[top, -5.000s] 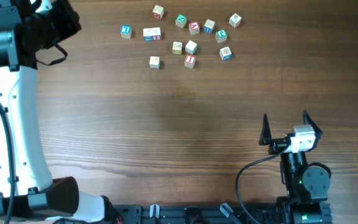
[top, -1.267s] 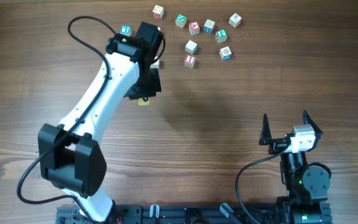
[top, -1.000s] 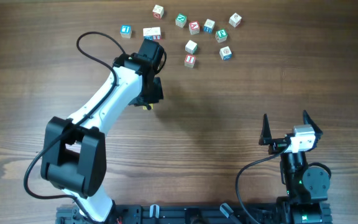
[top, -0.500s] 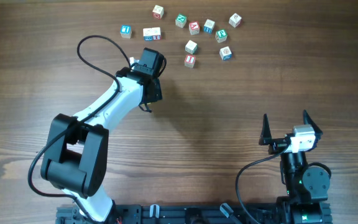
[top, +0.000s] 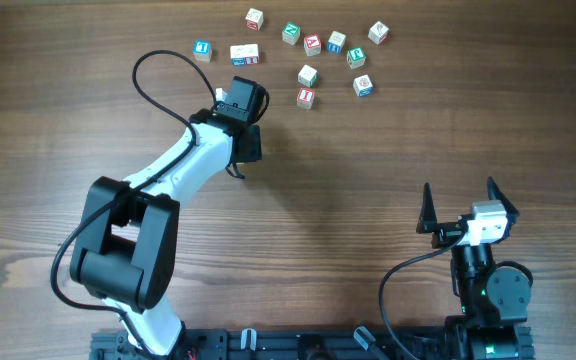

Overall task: Form a horizontal line
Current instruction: 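Carry the block toward the table center and lower it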

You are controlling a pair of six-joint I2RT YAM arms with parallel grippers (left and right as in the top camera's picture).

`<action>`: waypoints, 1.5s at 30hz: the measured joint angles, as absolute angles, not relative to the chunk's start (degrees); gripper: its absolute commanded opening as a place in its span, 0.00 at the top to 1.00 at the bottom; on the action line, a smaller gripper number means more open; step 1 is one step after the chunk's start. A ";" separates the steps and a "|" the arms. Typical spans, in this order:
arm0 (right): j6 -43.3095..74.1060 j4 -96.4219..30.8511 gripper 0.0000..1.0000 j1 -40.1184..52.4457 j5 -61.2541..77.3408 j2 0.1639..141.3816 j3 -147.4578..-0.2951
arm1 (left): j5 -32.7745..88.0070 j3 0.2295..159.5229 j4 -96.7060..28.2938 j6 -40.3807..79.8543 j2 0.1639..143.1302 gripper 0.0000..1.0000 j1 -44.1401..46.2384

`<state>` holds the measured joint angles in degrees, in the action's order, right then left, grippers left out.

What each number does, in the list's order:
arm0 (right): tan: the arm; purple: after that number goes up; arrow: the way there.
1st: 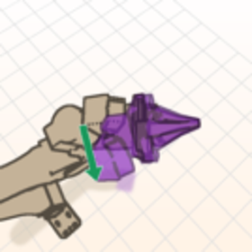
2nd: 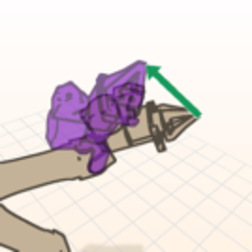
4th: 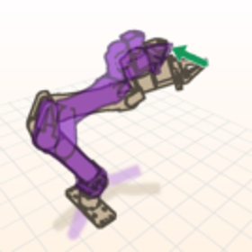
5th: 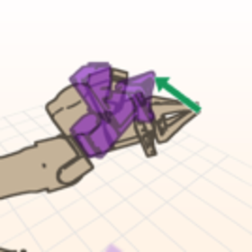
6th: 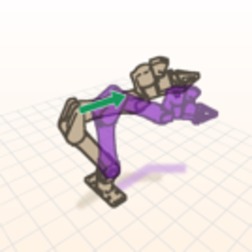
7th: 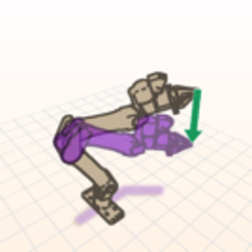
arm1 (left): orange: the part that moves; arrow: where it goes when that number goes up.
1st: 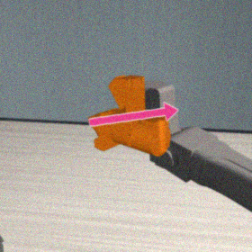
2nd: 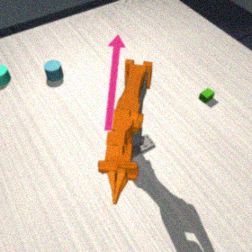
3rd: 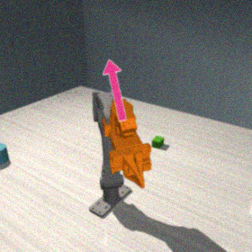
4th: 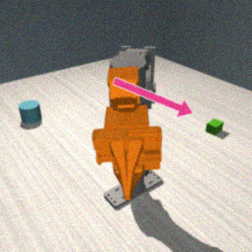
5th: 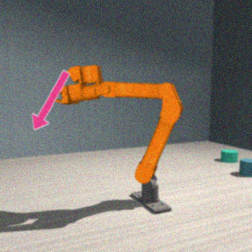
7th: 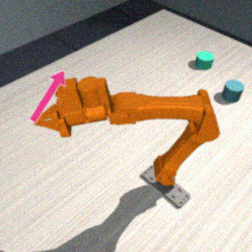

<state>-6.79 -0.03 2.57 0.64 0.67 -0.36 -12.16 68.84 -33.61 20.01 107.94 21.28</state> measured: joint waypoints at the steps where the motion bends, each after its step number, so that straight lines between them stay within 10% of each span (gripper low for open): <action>1: -6.79 -0.03 0.00 2.57 0.64 0.67 -0.36 | -12.16 68.84 -33.61 19.99 107.94 0.53 21.28; 31: -6.79 -0.03 0.00 2.57 0.64 0.67 -0.36 | -11.70 68.84 -35.57 17.82 107.94 0.69 21.28; 40: -6.79 -0.03 0.00 2.57 0.64 0.67 -0.36 | -11.42 68.84 -35.59 16.80 107.94 0.30 21.28; 45: -6.79 -0.03 0.00 2.55 0.64 0.67 -0.36 | -11.99 69.89 -38.54 16.80 107.72 0.37 21.21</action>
